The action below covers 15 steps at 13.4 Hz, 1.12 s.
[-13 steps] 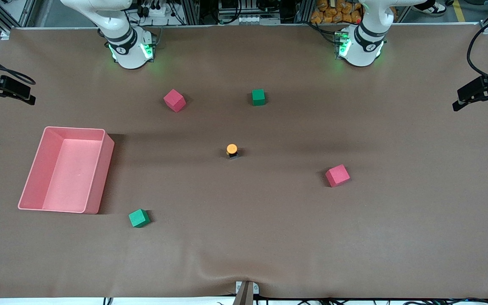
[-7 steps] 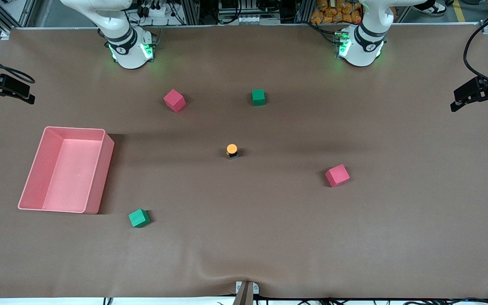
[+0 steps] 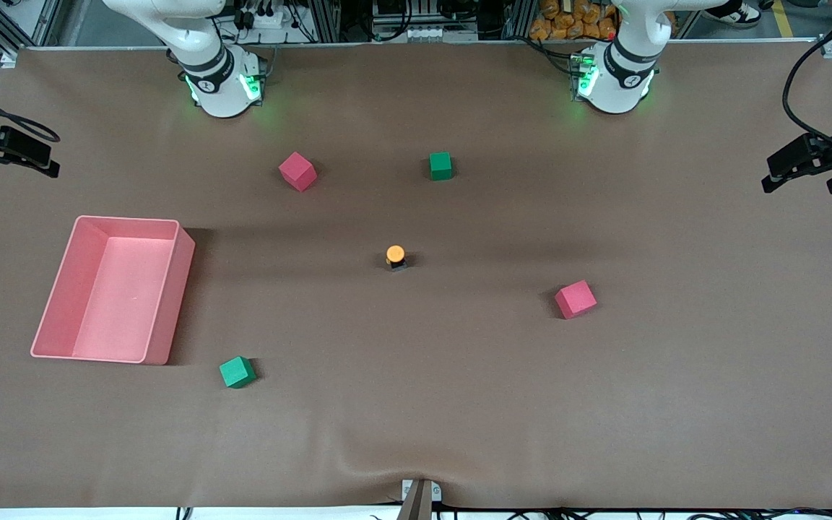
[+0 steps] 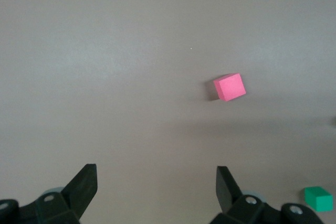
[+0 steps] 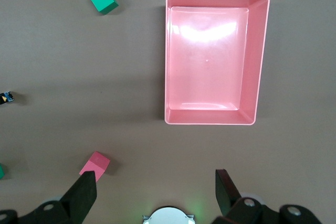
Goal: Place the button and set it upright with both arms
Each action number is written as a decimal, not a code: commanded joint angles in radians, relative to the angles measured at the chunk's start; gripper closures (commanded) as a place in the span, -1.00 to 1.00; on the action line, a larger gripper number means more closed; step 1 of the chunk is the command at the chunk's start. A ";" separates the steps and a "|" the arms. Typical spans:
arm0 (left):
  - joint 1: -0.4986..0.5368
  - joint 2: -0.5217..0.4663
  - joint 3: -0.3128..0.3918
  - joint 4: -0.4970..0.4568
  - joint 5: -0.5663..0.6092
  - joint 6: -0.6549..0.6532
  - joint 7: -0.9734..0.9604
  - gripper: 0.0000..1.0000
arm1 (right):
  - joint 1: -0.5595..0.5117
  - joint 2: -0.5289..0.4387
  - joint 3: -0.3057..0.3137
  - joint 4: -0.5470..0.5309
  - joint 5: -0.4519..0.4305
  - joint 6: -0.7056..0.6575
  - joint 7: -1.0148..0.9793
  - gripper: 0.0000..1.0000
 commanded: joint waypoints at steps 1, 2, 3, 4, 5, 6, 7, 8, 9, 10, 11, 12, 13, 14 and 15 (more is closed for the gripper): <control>-0.001 0.010 -0.003 0.022 0.020 -0.014 -0.036 -1.00 | 0.001 -0.015 -0.003 -0.012 0.009 -0.002 -0.007 -1.00; 0.001 0.010 -0.005 0.022 0.021 -0.014 -0.037 -1.00 | 0.001 -0.015 -0.003 -0.012 0.009 -0.002 -0.007 -1.00; -0.001 0.010 -0.005 0.022 0.021 -0.014 -0.034 -1.00 | 0.001 -0.015 -0.003 -0.012 0.009 -0.002 -0.007 -1.00; -0.001 0.012 -0.005 0.022 0.021 -0.014 -0.030 -1.00 | 0.001 -0.015 -0.003 -0.016 0.009 0.000 -0.007 -1.00; 0.001 0.012 -0.005 0.022 0.021 -0.017 -0.025 -1.00 | 0.001 -0.015 -0.003 -0.016 0.009 0.000 -0.007 -1.00; -0.001 0.012 -0.005 0.022 0.029 -0.021 -0.020 -1.00 | 0.001 -0.015 -0.003 -0.016 0.009 0.000 -0.007 -1.00; -0.001 0.012 -0.006 0.022 0.044 -0.022 -0.020 -1.00 | 0.001 -0.015 -0.003 -0.016 0.009 -0.002 -0.007 -1.00; 0.001 0.010 -0.021 0.022 0.054 -0.022 -0.020 -1.00 | 0.001 -0.015 -0.003 -0.017 0.009 -0.002 -0.007 -1.00; 0.001 0.008 -0.026 0.022 0.067 -0.023 -0.020 -1.00 | 0.001 -0.015 -0.003 -0.017 0.009 0.000 -0.007 -1.00; -0.002 0.013 -0.026 0.023 0.074 -0.025 -0.017 -1.00 | 0.001 -0.015 -0.003 -0.017 0.009 -0.002 -0.007 -1.00; -0.002 0.019 -0.026 0.022 0.074 -0.026 -0.014 -1.00 | 0.001 -0.015 -0.003 -0.017 0.009 -0.002 -0.007 -1.00; -0.004 0.042 -0.026 0.025 0.075 -0.026 -0.014 -1.00 | 0.001 -0.015 -0.003 -0.017 0.009 -0.002 -0.007 -1.00; -0.005 0.051 -0.026 0.031 0.074 -0.025 -0.013 -1.00 | 0.001 -0.015 -0.003 -0.019 0.009 -0.002 -0.007 -1.00; -0.004 0.062 -0.028 0.037 0.074 -0.025 -0.013 -1.00 | 0.001 -0.015 -0.003 -0.019 0.009 -0.002 -0.007 -1.00; -0.005 0.068 -0.028 0.042 0.074 -0.023 -0.011 -1.00 | 0.001 -0.015 -0.003 -0.019 0.009 -0.002 -0.007 -1.00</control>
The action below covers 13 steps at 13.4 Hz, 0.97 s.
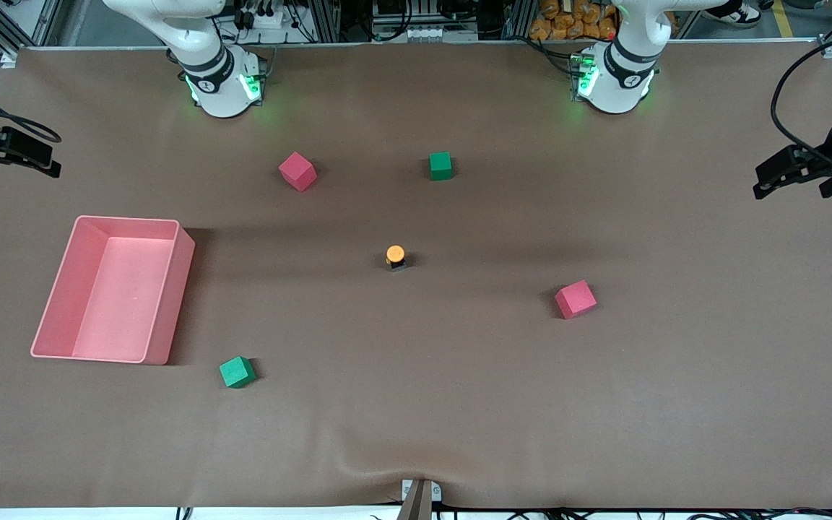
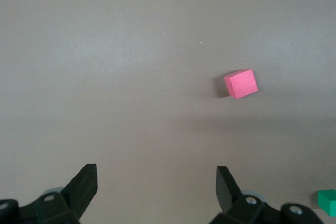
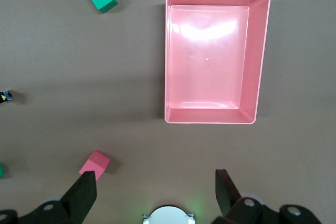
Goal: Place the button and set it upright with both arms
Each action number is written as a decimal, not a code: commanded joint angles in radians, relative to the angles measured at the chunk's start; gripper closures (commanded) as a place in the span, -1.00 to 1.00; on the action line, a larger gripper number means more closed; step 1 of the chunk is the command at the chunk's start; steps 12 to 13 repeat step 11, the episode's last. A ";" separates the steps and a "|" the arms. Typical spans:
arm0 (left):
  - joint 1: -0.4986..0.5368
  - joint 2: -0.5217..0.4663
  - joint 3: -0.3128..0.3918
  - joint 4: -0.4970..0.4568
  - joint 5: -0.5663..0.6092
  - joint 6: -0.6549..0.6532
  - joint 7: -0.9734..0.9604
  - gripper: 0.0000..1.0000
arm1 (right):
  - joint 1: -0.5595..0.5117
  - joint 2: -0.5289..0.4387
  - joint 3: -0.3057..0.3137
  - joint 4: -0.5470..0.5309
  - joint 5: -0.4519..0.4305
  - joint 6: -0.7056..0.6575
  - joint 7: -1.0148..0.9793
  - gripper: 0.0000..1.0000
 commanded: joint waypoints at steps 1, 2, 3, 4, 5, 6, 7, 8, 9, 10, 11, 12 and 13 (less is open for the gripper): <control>-0.007 0.045 -0.004 0.057 0.020 -0.016 0.007 -1.00 | 0.001 -0.015 -0.003 -0.013 0.009 -0.001 -0.007 -1.00; -0.010 0.054 -0.004 0.072 0.019 -0.017 0.006 -1.00 | 0.001 -0.015 -0.003 -0.013 0.009 -0.001 -0.007 -1.00; -0.009 0.051 -0.004 0.072 0.017 -0.017 0.004 -1.00 | 0.001 -0.015 -0.003 -0.013 0.009 -0.001 -0.007 -1.00; -0.010 0.050 -0.004 0.072 0.017 -0.017 0.003 -1.00 | 0.001 -0.014 -0.003 -0.013 0.009 -0.001 -0.007 -1.00; -0.010 0.050 -0.002 0.074 0.017 -0.017 0.001 -1.00 | 0.001 -0.014 -0.003 -0.015 0.009 -0.001 -0.007 -1.00; -0.010 0.050 -0.002 0.074 0.008 -0.017 0.003 -1.00 | 0.001 -0.014 -0.003 -0.015 0.009 0.001 -0.007 -1.00; -0.010 0.053 0.002 0.074 0.007 -0.017 0.006 -1.00 | 0.001 -0.012 -0.003 -0.019 0.009 0.002 -0.007 -1.00; -0.009 0.053 0.005 0.074 0.007 -0.017 0.006 -1.00 | 0.001 -0.012 -0.003 -0.021 0.009 0.004 -0.007 -1.00; -0.007 0.053 0.007 0.074 0.005 -0.017 0.006 -1.00 | 0.001 -0.012 -0.003 -0.025 0.009 0.004 -0.007 -1.00; -0.007 0.051 0.008 0.074 0.004 -0.017 0.006 -1.00 | 0.001 -0.014 -0.003 -0.025 0.009 0.004 -0.007 -1.00; -0.007 0.050 0.011 0.074 0.004 -0.017 0.006 -1.00 | 0.001 -0.012 -0.003 -0.027 0.009 0.004 -0.007 -1.00; -0.007 0.050 0.011 0.074 0.004 -0.017 0.006 -1.00 | 0.001 -0.012 -0.003 -0.027 0.009 0.004 -0.007 -1.00; -0.007 0.050 0.011 0.074 0.004 -0.017 0.006 -1.00 | 0.001 -0.012 -0.003 -0.027 0.009 0.004 -0.007 -1.00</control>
